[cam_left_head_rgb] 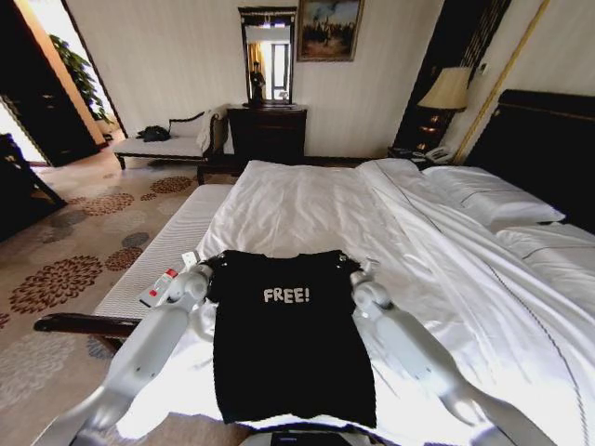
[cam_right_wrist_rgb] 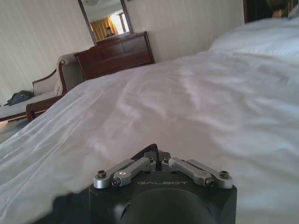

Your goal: Fold the clothes on the bed.

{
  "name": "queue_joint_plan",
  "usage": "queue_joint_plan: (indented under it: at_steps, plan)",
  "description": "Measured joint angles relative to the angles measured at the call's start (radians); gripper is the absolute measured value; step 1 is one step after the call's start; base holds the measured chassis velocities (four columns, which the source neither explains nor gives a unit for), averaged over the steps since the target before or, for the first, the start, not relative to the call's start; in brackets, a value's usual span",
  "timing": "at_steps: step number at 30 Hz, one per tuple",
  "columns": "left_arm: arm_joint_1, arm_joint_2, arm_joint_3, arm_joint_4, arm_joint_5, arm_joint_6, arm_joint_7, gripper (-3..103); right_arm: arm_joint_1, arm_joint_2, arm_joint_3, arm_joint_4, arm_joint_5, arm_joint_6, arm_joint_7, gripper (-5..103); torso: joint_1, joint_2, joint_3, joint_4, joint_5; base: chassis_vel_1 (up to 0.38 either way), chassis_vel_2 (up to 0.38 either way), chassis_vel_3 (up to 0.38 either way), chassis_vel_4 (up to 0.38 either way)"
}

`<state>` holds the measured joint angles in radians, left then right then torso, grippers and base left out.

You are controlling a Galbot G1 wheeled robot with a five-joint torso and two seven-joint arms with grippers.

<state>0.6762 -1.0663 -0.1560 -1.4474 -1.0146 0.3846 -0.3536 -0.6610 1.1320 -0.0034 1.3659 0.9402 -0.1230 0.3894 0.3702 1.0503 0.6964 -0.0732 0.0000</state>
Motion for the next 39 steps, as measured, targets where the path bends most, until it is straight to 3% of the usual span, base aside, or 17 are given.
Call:
queue_joint_plan:
  at_steps: [8, 19, 24, 25, 28, 29, 30, 31, 33, 34, 35, 36, 37, 39]
  plan:
    - [-0.059, -0.023, -0.006, 0.064, -0.001, -0.014, 0.025, 1, 0.048, 0.039, -0.001, -0.050, -0.005, 0.004, -0.006, 0, 0.000, 0.000, 0.000, -0.0001, 0.0000, 0.000, 0.000, 0.000, 0.000]
    - [-0.068, -0.084, 0.019, 0.237, 0.091, -0.023, 0.032, 1, 0.062, 0.115, -0.006, -0.259, -0.078, 0.029, -0.019, 0, 0.000, 0.000, 0.000, 0.0000, 0.0001, 0.000, 0.000, 0.000, 0.000]
    - [-0.059, -0.072, 0.022, 0.210, 0.077, 0.002, 0.008, 1, 0.049, 0.109, 0.004, -0.243, -0.078, 0.032, -0.019, -3, 0.000, 0.000, 0.000, -0.0002, 0.0003, 0.000, 0.000, 0.000, 0.000]
    - [-0.051, -0.065, 0.021, 0.193, 0.070, 0.011, 0.001, -1, 0.044, 0.103, 0.007, -0.224, -0.077, 0.033, -0.020, 1, 0.000, 0.000, 0.000, -0.0001, 0.0003, 0.000, 0.000, 0.000, 0.000]
    - [-0.023, -0.053, 0.002, 0.147, 0.054, 0.030, -0.015, 10, 0.030, 0.091, 0.019, -0.180, -0.074, 0.042, -0.020, 1, 0.000, 0.000, 0.000, -0.0002, -0.0001, 0.000, 0.000, 0.000, 0.000]
    - [-0.011, -0.048, -0.011, 0.128, 0.047, 0.036, -0.021, 15, 0.022, 0.087, 0.028, -0.157, -0.071, 0.045, -0.020, 12, 0.000, 0.000, 0.000, -0.0001, 0.0000, 0.000, 0.000, 0.000, 0.000]
    - [0.023, -0.038, -0.046, 0.081, 0.034, 0.042, -0.031, 21, 0.000, 0.079, 0.054, -0.101, -0.062, 0.056, -0.021, 12, 0.000, 0.000, 0.000, 0.0001, 0.0000, 0.000, 0.000, 0.000, 0.000]
    - [0.056, -0.028, -0.084, 0.038, 0.024, 0.044, -0.034, 26, -0.022, 0.070, 0.082, -0.053, -0.054, 0.064, -0.021, 22, 0.000, 0.000, 0.000, 0.0001, -0.0001, 0.000, 0.000, 0.000, 0.000]
    - [0.078, -0.021, -0.111, 0.013, 0.018, 0.044, -0.036, 26, -0.040, 0.063, 0.101, -0.021, -0.048, 0.069, -0.023, 22, 0.000, 0.000, 0.000, 0.0000, -0.0001, 0.000, 0.000, 0.000, 0.000]
    - [0.102, -0.014, -0.140, -0.015, 0.011, 0.044, -0.036, 32, -0.057, 0.056, 0.117, 0.004, -0.045, 0.073, -0.026, 33, 0.000, 0.000, 0.000, 0.0001, -0.0001, 0.000, 0.000, 0.000, 0.000]
    - [0.140, -0.002, -0.182, -0.055, -0.002, 0.044, -0.037, 37, -0.090, 0.042, 0.144, 0.040, -0.038, 0.077, -0.031, 33, 0.000, 0.000, 0.000, 0.0001, 0.0001, 0.000, 0.000, 0.000, 0.000]
    - [0.204, 0.017, -0.246, -0.117, -0.030, 0.044, -0.039, 43, -0.150, 0.012, 0.190, 0.092, -0.019, 0.079, -0.038, 44, 0.000, 0.000, 0.000, 0.0002, 0.0000, 0.000, 0.000, 0.000, 0.000]
    - [0.204, 0.017, -0.246, -0.117, -0.030, 0.044, -0.039, 43, -0.150, 0.012, 0.190, 0.092, -0.019, 0.079, -0.038, 44, 0.000, 0.000, 0.000, 0.0002, 0.0000, 0.000, 0.000, 0.000, 0.000]
    - [0.294, 0.049, -0.338, -0.206, -0.085, 0.038, -0.046, 53, -0.236, -0.031, 0.252, 0.159, 0.037, 0.067, -0.038, 44, -0.001, 0.000, 0.000, 0.0000, 0.0001, 0.000, 0.000, 0.000, 0.000]
